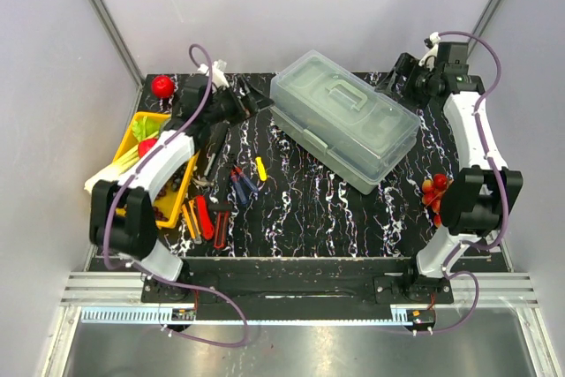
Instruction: Pack the tool kit
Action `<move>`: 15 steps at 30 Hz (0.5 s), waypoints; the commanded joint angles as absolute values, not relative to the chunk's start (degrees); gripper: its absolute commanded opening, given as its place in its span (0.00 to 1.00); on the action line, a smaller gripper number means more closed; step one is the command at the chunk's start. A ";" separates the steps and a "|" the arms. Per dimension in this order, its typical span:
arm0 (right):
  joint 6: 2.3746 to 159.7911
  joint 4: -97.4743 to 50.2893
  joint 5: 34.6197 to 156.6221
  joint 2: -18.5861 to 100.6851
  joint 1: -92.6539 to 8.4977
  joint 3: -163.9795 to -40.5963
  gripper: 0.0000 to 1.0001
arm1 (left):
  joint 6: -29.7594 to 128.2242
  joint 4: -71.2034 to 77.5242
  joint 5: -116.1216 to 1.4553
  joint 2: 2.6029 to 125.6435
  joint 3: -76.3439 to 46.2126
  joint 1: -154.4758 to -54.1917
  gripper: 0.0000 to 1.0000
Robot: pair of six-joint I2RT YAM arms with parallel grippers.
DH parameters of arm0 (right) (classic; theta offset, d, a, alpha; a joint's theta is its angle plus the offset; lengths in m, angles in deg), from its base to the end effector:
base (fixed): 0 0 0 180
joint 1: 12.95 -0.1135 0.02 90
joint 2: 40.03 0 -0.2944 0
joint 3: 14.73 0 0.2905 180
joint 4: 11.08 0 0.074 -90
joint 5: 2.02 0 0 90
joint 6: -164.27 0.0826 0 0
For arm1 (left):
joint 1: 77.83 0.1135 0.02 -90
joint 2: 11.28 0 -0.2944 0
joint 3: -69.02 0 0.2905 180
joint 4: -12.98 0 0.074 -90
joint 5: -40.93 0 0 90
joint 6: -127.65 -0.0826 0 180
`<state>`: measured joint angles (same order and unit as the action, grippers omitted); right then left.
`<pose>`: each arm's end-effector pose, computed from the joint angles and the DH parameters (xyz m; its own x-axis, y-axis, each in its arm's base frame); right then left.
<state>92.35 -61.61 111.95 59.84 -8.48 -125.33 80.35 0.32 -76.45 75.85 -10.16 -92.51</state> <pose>0.4719 -0.0032 0.3619 -0.6811 0.3377 -0.6496 -0.0301 0.8736 0.4856 0.4072 -0.1459 0.3155 -0.6852 -0.4430 -0.5781 0.2405 0.6116 -0.7537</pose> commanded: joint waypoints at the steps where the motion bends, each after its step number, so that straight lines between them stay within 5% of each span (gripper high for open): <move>1: 90.79 -62.19 118.56 56.39 -8.38 -121.50 0.91 | 85.28 11.07 -79.39 82.57 -18.47 -93.83 0.99; 15: 95.97 -62.81 122.00 45.94 -8.47 -108.23 0.91 | 89.59 15.73 -83.52 103.40 -36.67 -98.40 0.82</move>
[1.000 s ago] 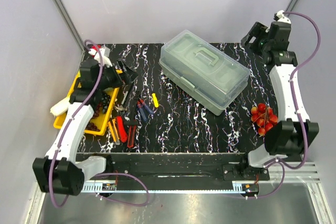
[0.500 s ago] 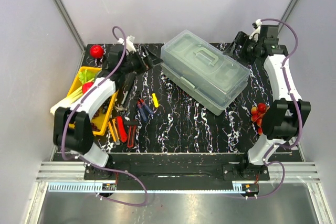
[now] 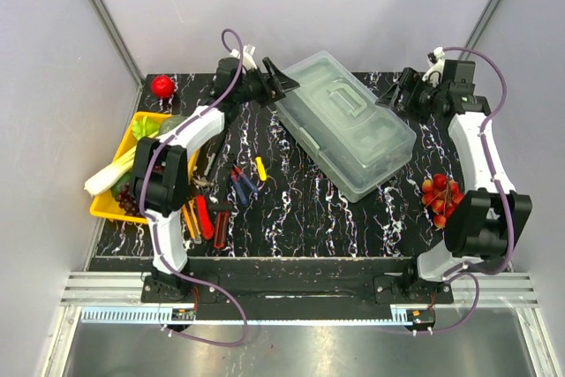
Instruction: Pack the tool kit
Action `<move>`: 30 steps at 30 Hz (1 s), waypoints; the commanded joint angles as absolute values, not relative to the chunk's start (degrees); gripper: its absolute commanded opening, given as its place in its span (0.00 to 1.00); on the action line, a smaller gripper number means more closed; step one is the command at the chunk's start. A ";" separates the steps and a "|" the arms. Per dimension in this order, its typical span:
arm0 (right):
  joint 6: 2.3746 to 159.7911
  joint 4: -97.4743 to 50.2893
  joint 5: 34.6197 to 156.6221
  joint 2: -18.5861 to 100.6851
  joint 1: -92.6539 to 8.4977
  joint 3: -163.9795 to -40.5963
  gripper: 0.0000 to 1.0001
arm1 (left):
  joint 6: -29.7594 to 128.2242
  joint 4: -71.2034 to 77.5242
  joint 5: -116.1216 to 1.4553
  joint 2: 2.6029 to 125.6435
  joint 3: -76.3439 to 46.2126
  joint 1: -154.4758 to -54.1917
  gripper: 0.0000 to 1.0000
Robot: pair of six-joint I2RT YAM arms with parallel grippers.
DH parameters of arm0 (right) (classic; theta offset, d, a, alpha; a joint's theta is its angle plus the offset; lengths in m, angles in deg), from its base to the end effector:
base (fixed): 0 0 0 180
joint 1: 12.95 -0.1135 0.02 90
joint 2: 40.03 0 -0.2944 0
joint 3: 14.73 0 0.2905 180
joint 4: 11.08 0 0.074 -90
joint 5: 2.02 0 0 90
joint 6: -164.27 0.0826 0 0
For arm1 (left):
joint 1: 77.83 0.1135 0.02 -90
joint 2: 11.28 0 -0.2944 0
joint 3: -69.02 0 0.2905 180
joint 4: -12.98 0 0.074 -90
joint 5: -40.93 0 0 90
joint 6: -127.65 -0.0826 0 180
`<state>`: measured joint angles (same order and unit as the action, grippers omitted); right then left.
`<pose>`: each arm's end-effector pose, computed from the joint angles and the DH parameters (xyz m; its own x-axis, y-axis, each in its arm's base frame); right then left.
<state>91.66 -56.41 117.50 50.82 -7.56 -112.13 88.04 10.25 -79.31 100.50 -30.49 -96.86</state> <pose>0.4286 0.0004 0.3496 -0.6849 0.3259 -0.6517 -0.1006 0.8436 0.5275 0.5097 -0.2198 0.2875 -0.7273 -0.4532 -0.5154 0.2843 0.4846 -0.8273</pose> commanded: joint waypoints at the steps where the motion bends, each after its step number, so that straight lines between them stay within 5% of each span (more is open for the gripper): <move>1: 96.50 -62.72 121.73 44.88 -8.47 -107.00 0.91 | 89.86 16.08 -84.13 104.20 -37.37 -98.75 0.81; 11: 94.75 -65.97 120.60 38.37 -8.47 -103.65 0.91 | 89.87 17.34 -85.82 105.26 -35.80 -99.89 0.80; 19: 90.10 -64.05 105.30 34.77 -8.47 -108.82 0.91 | 84.76 10.02 -79.14 99.73 -31.68 -98.23 0.94; 30: 86.84 -57.98 110.22 33.80 -15.12 -112.26 0.88 | 83.34 11.68 -69.97 86.98 -17.00 -96.65 0.99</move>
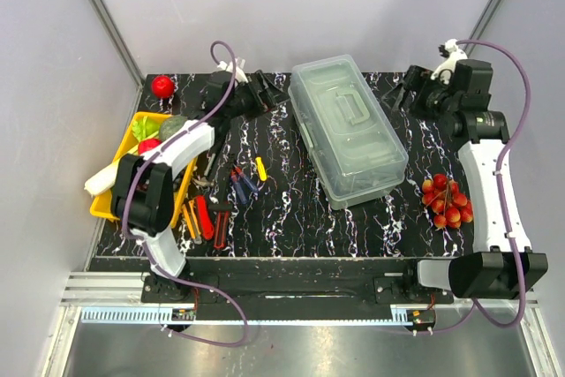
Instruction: Pack the tool kit
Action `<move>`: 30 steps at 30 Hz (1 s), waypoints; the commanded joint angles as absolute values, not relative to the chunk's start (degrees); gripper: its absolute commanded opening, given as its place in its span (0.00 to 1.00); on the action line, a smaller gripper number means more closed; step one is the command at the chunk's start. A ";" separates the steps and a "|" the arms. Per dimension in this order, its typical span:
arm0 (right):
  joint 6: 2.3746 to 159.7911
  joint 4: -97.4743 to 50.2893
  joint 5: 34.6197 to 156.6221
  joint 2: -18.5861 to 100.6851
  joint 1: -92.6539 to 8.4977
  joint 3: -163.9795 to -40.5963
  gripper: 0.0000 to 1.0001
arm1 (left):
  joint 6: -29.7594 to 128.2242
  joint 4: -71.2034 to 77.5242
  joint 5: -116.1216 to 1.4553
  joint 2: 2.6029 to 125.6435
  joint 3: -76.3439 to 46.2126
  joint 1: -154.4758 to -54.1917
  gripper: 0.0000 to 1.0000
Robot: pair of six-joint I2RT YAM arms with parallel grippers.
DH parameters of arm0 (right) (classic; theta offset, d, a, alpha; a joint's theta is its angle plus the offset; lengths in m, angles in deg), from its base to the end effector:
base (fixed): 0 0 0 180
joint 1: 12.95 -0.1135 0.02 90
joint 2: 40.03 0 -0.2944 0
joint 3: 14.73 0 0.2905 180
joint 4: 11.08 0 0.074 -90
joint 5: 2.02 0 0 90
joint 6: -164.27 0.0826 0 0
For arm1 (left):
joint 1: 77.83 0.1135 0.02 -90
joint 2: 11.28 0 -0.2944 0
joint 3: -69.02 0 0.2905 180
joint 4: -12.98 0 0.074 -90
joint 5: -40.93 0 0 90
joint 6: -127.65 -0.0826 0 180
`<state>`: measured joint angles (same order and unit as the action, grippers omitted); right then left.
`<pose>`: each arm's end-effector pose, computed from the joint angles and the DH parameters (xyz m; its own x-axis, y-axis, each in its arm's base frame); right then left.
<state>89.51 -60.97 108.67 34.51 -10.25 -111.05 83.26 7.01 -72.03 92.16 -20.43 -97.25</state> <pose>0.3457 0.0129 0.4338 -0.5243 0.2709 -0.8073 -0.1341 0.9099 0.3925 0.4715 -0.2004 0.2784 -0.6911 -0.4540 -0.5624 0.2260 0.6033 -0.7648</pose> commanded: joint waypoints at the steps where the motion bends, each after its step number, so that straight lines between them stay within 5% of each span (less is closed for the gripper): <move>1: 86.14 -57.46 110.13 33.36 -16.45 -111.91 0.88 | 85.01 13.00 -71.64 87.50 -16.03 -96.38 0.99; 5: 87.00 -53.60 109.34 32.39 -21.20 -109.37 0.88 | 101.50 34.64 -80.00 89.35 -5.25 -95.15 0.99; 12: 89.12 -51.65 102.05 33.62 -25.95 -108.22 0.84 | 122.54 72.49 -77.99 96.99 8.76 -96.20 0.99; 21: 90.70 -51.48 97.30 35.99 -28.68 -106.20 0.80 | 125.98 76.37 -72.81 102.00 8.50 -99.63 0.99; 24: 90.53 -50.69 96.59 36.61 -29.73 -105.41 0.88 | 125.81 76.91 -71.05 104.20 7.53 -101.73 0.99; 30: 91.49 -51.30 92.56 39.86 -31.23 -106.37 0.88 | 125.10 77.96 -67.18 106.66 7.44 -104.29 0.99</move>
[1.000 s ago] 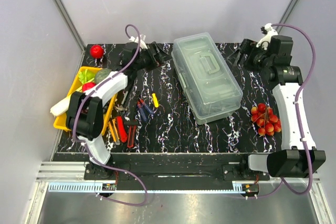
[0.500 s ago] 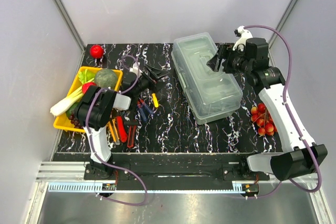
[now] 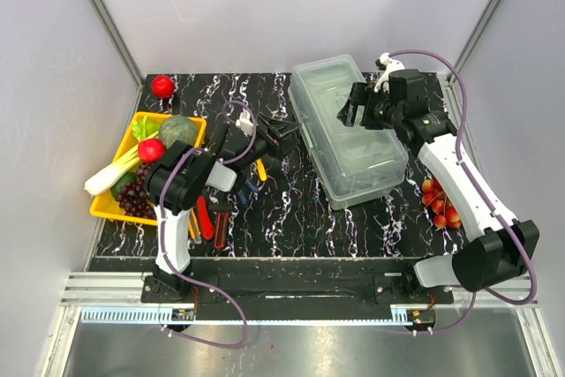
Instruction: Pack the tool kit
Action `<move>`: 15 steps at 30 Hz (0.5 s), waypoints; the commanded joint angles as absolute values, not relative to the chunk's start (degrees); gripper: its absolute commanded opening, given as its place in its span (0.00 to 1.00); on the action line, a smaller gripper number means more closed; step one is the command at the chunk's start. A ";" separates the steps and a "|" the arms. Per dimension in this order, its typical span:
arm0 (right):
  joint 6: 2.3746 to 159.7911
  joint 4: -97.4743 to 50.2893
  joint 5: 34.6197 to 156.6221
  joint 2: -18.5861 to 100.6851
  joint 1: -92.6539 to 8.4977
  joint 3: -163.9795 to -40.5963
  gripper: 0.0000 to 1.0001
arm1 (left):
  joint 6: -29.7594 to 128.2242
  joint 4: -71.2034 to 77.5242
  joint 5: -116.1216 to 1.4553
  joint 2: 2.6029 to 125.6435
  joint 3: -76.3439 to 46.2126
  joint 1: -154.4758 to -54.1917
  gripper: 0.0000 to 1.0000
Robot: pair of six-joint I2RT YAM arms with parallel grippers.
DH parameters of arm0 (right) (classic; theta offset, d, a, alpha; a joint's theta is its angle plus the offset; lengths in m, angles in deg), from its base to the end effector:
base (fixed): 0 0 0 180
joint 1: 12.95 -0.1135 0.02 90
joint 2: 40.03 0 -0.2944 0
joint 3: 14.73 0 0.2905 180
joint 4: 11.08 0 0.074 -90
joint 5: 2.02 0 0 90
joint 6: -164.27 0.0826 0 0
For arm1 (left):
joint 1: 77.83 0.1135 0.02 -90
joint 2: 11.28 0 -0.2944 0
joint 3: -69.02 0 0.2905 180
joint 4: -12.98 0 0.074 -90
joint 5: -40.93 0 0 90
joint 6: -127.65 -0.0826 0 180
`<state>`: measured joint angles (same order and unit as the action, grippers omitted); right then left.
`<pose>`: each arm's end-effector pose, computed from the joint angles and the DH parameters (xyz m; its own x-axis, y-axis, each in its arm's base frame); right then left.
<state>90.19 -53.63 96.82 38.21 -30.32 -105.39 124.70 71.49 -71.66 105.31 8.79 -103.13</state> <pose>0.3573 0.1251 0.3861 -0.5764 0.1037 -0.8106 -0.2743 0.9098 0.3114 0.4049 -0.2265 0.1405 -0.7389 -0.6706 -0.0658 0.0720 0.0185 -0.9972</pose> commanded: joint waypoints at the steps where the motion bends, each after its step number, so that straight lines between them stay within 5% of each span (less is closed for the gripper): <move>1: 91.84 -51.65 91.85 40.47 -31.23 -106.37 0.86 | 125.28 77.53 -66.66 106.93 7.36 -104.55 0.99; 8: 93.25 -53.23 86.50 43.81 -31.67 -105.58 0.77 | 127.38 79.71 -66.30 109.91 4.20 -107.28 0.99; 15: 92.73 -55.52 77.70 43.64 -32.73 -105.32 0.78 | 131.51 87.18 -65.60 113.34 5.16 -107.54 0.99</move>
